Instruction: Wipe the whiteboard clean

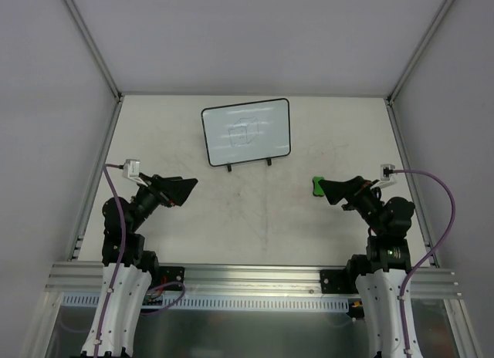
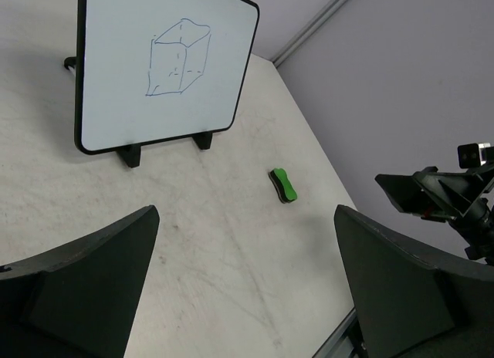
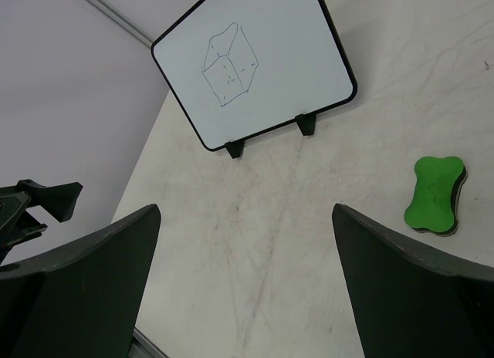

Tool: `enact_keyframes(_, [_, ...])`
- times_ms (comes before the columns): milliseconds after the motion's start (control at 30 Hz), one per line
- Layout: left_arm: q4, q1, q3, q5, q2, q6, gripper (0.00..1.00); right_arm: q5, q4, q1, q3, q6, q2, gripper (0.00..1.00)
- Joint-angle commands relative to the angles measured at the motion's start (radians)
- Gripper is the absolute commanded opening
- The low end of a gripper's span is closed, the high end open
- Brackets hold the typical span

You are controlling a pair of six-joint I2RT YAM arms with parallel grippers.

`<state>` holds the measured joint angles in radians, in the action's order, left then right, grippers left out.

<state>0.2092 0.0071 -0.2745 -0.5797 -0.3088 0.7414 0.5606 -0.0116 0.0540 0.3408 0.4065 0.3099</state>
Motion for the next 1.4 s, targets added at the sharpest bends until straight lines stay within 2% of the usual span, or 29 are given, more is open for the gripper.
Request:
enact_keyframes(0, [0.012, -0.002, -0.035, -0.034, 0.004, -0.037, 0.99, -0.005, 0.019, -0.009, 0.007, -0.018, -0.003, 0.99])
enact_keyframes(133, [0.012, -0.002, -0.04, -0.046, 0.007, -0.043, 0.99, 0.055, 0.018, -0.009, 0.015, -0.078, 0.0, 0.99])
enact_keyframes(200, [0.012, -0.002, -0.043, -0.055, 0.0, -0.05, 0.99, 0.032, -0.049, -0.009, 0.052, -0.107, 0.02, 0.99])
enact_keyframes(267, [0.012, -0.002, -0.048, -0.048, -0.013, -0.062, 0.99, 0.028, -0.14, -0.009, 0.099, -0.145, 0.115, 0.99])
enact_keyframes(333, [0.003, -0.002, -0.064, 0.026, -0.039, -0.068, 0.99, 0.021, -0.203, -0.014, 0.17, -0.199, 0.244, 0.99])
enact_keyframes(433, [-0.018, -0.002, -0.101, 0.079, -0.15, -0.062, 0.99, 0.009, -0.238, -0.051, 0.219, -0.239, 0.336, 0.96])
enact_keyframes(533, [0.094, -0.002, -0.109, 0.073, -0.304, -0.056, 0.99, -0.17, -0.293, -0.146, 0.295, -0.267, 0.371, 0.96])
enact_keyframes(667, [0.186, -0.002, -0.175, 0.084, -0.582, -0.077, 0.99, -0.309, -0.418, -0.259, 0.442, -0.34, 0.524, 0.98])
enact_keyframes(733, [0.202, -0.002, -0.245, 0.107, -0.71, -0.126, 0.99, -0.428, -0.441, -0.314, 0.504, -0.345, 0.636, 0.99])
enact_keyframes(867, [0.208, -0.002, -0.392, 0.09, -0.915, -0.191, 0.99, -0.493, -0.455, -0.327, 0.572, -0.341, 0.805, 0.98])
enact_keyframes(1067, [0.272, -0.002, -0.546, 0.077, -1.081, -0.225, 0.99, -0.547, -0.453, -0.329, 0.656, -0.37, 0.988, 0.93])
enact_keyframes(1100, [0.332, 0.011, -0.558, 0.048, -1.099, -0.205, 0.99, -0.594, -0.455, -0.329, 0.661, -0.371, 0.998, 0.92])
enact_keyframes(1167, [0.392, 0.025, -0.595, -0.043, -1.163, -0.172, 0.99, -0.59, -0.453, -0.327, 0.673, -0.399, 1.038, 0.83])
enact_keyframes(1233, [0.479, 0.053, -0.624, -0.109, -1.207, -0.085, 0.99, -0.594, -0.453, -0.329, 0.682, -0.399, 1.072, 0.81])
enact_keyframes(1267, [0.51, 0.062, -0.629, -0.162, -1.243, -0.051, 0.99, -0.597, -0.452, -0.327, 0.685, -0.397, 1.103, 0.77])
enact_keyframes(1300, [0.544, 0.071, -0.631, -0.181, -1.256, -0.022, 0.99, -0.614, -0.452, -0.329, 0.688, -0.399, 1.115, 0.66])
enact_keyframes(1367, [0.656, 0.082, -0.606, -0.192, -1.282, 0.036, 0.99, -0.623, -0.447, -0.329, 0.69, -0.399, 1.135, 0.65])
